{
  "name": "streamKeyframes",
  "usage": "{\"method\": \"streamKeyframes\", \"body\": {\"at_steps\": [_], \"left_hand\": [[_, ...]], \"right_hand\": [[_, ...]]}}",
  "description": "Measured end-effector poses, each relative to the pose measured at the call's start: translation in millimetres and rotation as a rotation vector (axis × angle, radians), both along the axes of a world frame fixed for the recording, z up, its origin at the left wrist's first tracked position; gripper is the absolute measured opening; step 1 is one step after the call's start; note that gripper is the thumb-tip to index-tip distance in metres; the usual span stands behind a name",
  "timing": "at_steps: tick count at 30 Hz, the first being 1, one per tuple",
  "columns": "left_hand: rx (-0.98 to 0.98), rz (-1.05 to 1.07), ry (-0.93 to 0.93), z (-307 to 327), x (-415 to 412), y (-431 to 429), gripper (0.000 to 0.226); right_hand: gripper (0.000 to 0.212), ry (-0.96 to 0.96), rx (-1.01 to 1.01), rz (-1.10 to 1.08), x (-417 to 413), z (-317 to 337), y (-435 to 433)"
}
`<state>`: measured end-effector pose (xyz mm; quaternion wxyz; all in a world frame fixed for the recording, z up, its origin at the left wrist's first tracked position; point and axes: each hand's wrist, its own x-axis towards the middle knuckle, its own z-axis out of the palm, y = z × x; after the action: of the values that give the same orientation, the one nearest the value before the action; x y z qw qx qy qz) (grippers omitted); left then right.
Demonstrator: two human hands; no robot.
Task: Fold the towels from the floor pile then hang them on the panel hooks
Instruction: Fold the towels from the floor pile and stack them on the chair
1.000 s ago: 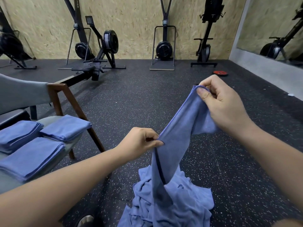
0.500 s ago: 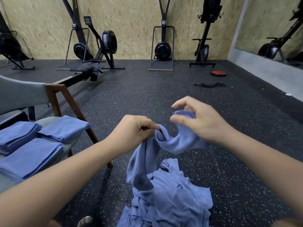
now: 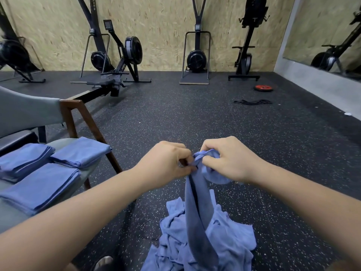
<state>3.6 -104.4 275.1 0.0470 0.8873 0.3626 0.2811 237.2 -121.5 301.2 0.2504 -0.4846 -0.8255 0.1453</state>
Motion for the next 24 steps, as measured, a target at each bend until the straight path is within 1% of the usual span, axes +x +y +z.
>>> {"method": "streamKeyframes", "body": {"at_steps": [2,3,5,6,8,10,12,14,18,22,24], "left_hand": [[0.0,-0.007,0.04,-11,1,1,0.016],[-0.026,-0.015,0.031,-16,1,2,0.015],[-0.104,-0.021,-0.05,-26,1,1,0.011],[-0.149,-0.012,-0.107,-30,1,0,0.013],[-0.292,0.007,-0.238,-37,2,1,0.016],[-0.432,-0.009,-0.354,-39,7,-1,0.018],[-0.465,-0.049,-0.389,-38,11,-4,0.023],[-0.441,-0.068,-0.349,-34,14,-7,0.026],[-0.398,-0.02,-0.227,-28,14,-7,0.026],[-0.283,0.009,-0.05,-31,9,-5,0.023],[-0.254,0.006,-0.018,-31,6,-3,0.02]], "right_hand": [[0.011,0.041,0.034,0.001,2,3,0],[0.011,0.071,0.045,-0.002,4,4,1],[0.007,0.116,0.067,-0.011,9,8,2],[0.01,0.131,0.076,-0.016,12,9,3],[0.015,0.174,0.082,-0.022,17,11,4],[0.015,0.208,0.088,-0.03,23,13,6],[0.014,0.227,0.094,-0.04,28,13,8],[0.014,0.253,0.101,-0.052,30,12,9],[0.011,0.249,0.113,-0.047,31,11,10],[0.011,0.276,0.132,-0.062,30,12,11],[0.014,0.28,0.14,-0.08,32,13,11]]}}
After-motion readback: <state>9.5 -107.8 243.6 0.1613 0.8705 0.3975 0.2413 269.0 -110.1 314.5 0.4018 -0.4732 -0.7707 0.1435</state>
